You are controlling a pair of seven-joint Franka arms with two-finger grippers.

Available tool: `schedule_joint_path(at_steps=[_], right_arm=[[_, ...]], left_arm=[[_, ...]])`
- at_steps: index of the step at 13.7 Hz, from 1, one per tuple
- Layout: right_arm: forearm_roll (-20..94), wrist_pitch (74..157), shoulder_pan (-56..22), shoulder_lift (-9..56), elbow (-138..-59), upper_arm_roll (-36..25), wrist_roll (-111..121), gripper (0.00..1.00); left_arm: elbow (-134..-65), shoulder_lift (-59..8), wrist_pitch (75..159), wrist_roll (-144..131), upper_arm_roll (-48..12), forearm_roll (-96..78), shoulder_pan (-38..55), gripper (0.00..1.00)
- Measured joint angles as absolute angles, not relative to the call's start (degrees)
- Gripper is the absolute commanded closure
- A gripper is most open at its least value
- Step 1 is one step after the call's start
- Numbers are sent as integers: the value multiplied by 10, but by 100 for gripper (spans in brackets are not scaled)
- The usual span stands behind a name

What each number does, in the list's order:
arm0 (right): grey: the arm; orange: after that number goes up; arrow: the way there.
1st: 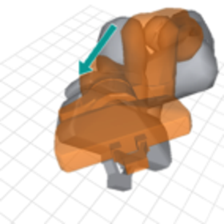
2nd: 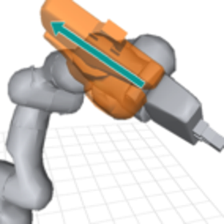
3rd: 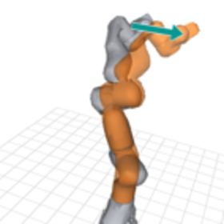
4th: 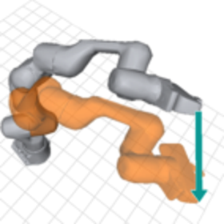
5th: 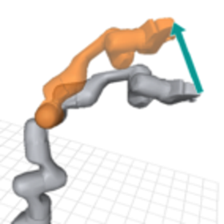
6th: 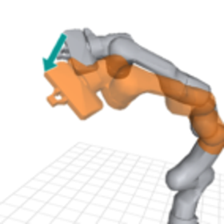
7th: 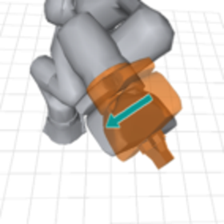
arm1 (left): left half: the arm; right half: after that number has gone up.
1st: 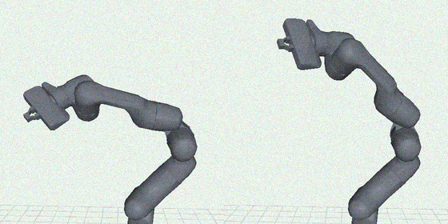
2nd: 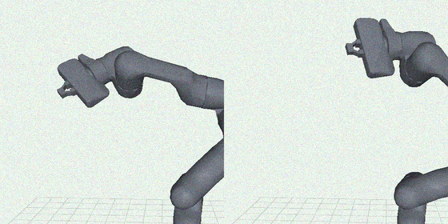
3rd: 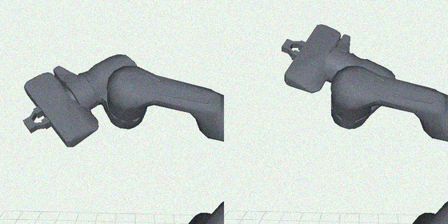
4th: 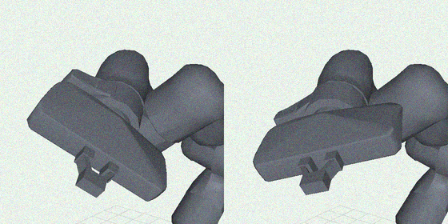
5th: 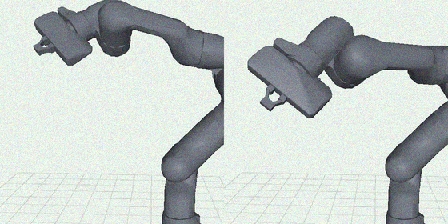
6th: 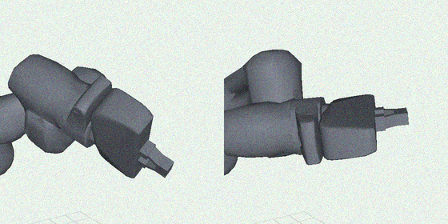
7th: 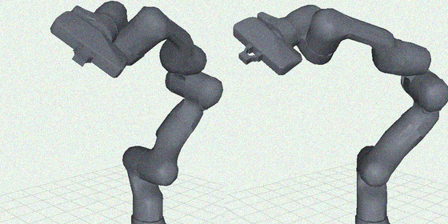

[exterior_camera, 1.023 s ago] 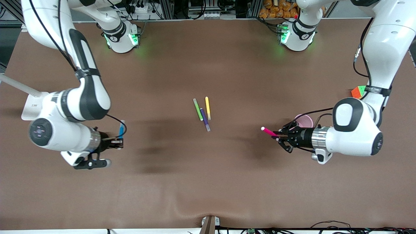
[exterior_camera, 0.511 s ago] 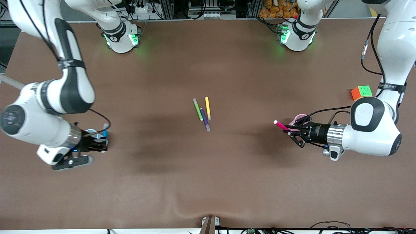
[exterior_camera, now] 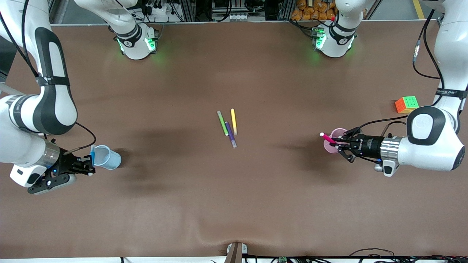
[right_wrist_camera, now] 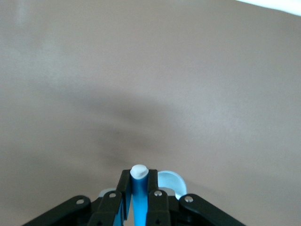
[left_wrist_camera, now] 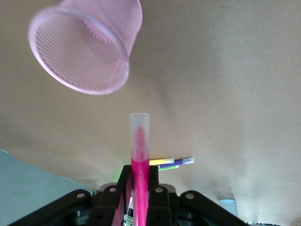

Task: Place pink and blue markers in matching cups
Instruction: 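Lower the markers into the cups and open both grippers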

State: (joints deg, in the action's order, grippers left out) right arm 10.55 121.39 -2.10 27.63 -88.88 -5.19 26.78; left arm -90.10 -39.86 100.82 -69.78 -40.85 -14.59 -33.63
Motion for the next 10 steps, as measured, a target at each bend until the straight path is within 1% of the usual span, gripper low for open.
schedule_joint_path(at_steps=[4, 7, 10], right_arm=[[111, 1304, -19, 272, -938, -51, 305, 100], [127, 1381, -19, 269, -988, -50, 348, 100], [141, 1415, -19, 264, -1022, -49, 366, 100]], left_arm=[[-925, -398, 1008, -680, -409, -130, -358, 100], [-957, -395, 1029, -664, -409, -130, -363, 100], [-980, -390, 1043, -662, -409, -130, -368, 100]])
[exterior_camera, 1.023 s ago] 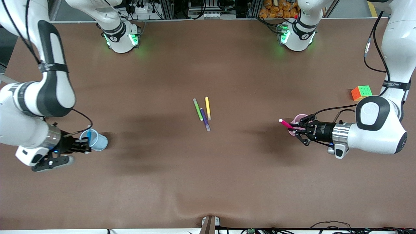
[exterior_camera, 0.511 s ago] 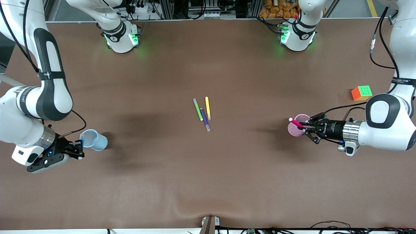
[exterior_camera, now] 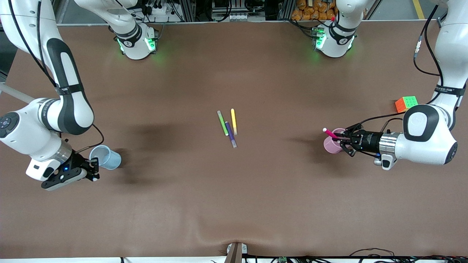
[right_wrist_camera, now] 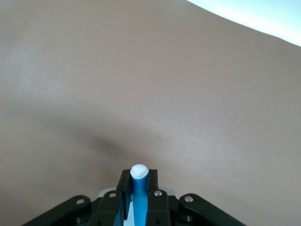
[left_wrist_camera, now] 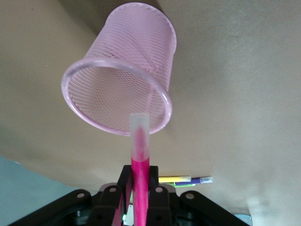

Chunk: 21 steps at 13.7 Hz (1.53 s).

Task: Place pink and blue markers in matching cups
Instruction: 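Lower the markers into the cups and open both grippers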

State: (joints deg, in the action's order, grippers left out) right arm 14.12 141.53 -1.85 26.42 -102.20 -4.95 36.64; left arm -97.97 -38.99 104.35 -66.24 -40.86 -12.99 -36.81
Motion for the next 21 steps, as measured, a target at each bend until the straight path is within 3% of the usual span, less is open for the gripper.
schedule_joint_path(at_steps=[7, 14, 21], right_arm=[[144, 1542, -19, 225, -1123, -40, 393, 100], [144, 1601, -19, 202, -1173, -39, 399, 100], [144, 1643, -19, 198, -1212, -39, 400, 97]], left_arm=[[-1004, -390, 1063, -614, -408, -130, -410, 100], [-1034, -390, 1110, -608, -409, -130, -409, 100], [-1034, -390, 1118, -607, -409, -130, -409, 76]])
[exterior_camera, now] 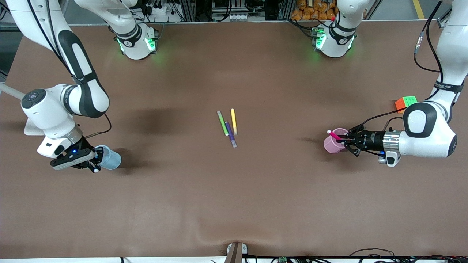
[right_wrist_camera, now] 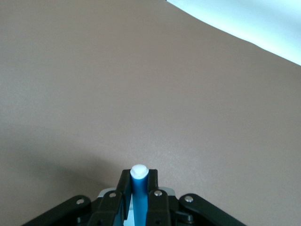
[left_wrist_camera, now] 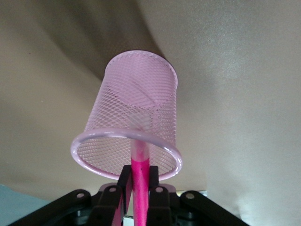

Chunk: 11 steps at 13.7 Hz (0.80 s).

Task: Place pink and blue markers in matching cups
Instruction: 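Lower the markers into the cups and open both grippers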

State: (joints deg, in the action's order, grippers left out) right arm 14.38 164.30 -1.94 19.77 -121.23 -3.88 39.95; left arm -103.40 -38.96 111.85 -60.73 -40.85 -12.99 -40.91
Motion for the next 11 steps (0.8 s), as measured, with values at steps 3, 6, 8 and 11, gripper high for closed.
schedule_joint_path(at_steps=[3, 6, 8, 11], right_arm=[[144, 1645, -19, 198, -1217, -38, 400, 0], [144, 1645, -19, 197, -1217, -37, 399, 0], [144, 1644, -20, 196, -1211, -36, 399, 0], [146, 1555, -21, 193, -1153, -34, 386, 0]], left_arm=[[-1032, -390, 1120, -607, -409, -130, -409, 21], [-1026, -389, 1121, -608, -410, -130, -409, 0], [-1022, -385, 1121, -608, -411, -130, -408, 0], [-1015, -359, 1120, -608, -417, -130, -402, 0]])
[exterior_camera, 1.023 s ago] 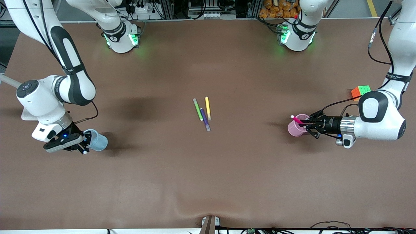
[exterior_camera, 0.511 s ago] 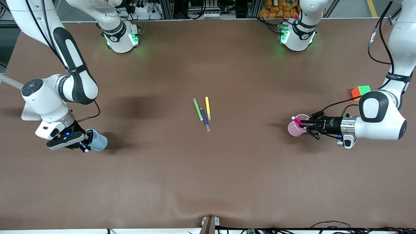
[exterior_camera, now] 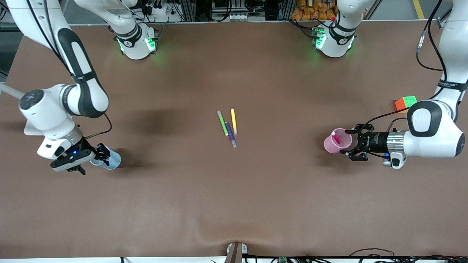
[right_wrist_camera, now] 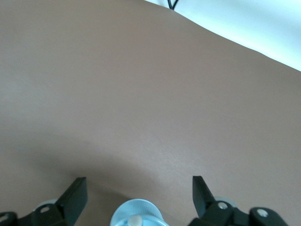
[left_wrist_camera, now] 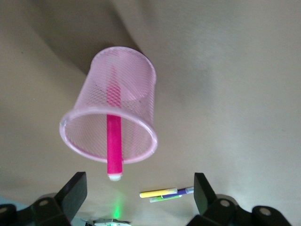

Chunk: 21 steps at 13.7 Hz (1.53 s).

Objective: Place pink and blue markers in matching cups

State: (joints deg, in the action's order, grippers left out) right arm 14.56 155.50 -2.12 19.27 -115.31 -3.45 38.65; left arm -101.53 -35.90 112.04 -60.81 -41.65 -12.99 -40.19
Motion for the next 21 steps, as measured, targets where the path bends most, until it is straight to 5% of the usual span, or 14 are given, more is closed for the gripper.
schedule_joint_path(at_steps=[9, 15, 21], right_arm=[[144, 1040, -23, 183, -809, -72, 207, 0], [118, 838, -21, 129, -769, -116, 79, 0], [-10, 764, -18, 23, -807, -47, -85, 0]], left_arm=[[-962, -224, 1121, -607, -420, -123, -344, 0], [-944, -152, 1140, -602, -430, -48, -328, 0], [-934, -74, 1136, -356, -423, -25, -337, 0]])
